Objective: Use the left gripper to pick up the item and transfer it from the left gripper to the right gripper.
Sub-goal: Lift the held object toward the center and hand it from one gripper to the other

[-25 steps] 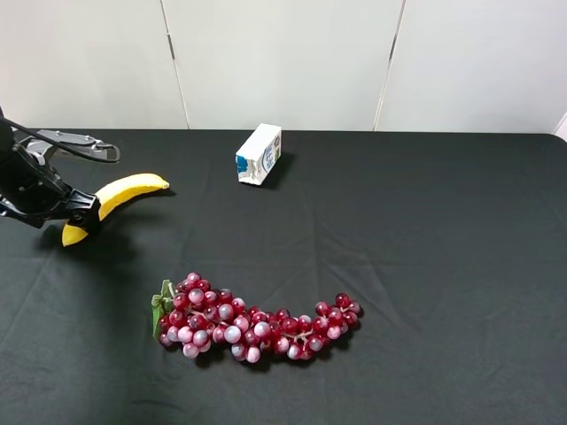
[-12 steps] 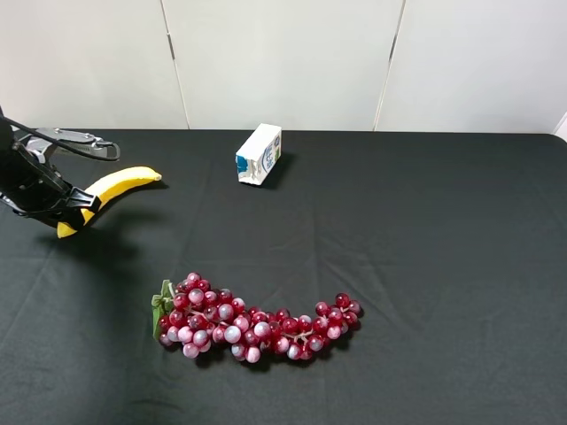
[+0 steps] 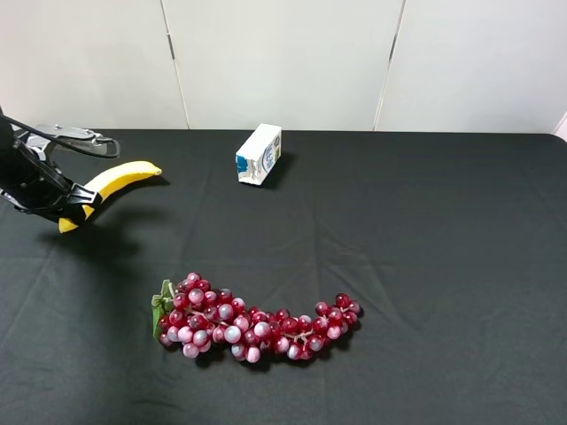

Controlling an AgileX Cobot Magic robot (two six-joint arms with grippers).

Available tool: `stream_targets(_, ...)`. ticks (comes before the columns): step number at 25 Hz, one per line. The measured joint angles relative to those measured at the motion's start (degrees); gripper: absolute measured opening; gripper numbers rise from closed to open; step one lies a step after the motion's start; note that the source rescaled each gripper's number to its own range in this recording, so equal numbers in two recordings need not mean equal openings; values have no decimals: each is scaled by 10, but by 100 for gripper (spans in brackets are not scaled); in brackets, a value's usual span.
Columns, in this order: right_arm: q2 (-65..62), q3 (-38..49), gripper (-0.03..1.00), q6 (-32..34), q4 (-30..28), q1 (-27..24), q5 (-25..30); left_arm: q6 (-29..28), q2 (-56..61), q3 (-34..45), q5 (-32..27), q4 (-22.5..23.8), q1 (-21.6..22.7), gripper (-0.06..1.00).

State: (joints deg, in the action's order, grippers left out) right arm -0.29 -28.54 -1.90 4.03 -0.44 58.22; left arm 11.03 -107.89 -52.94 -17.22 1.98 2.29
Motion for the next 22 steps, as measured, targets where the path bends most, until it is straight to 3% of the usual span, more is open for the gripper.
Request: stream_targets(22, 0, 0, 100, 0, 0, 0, 0, 12, 310, -11, -173, -1, 0, 0)
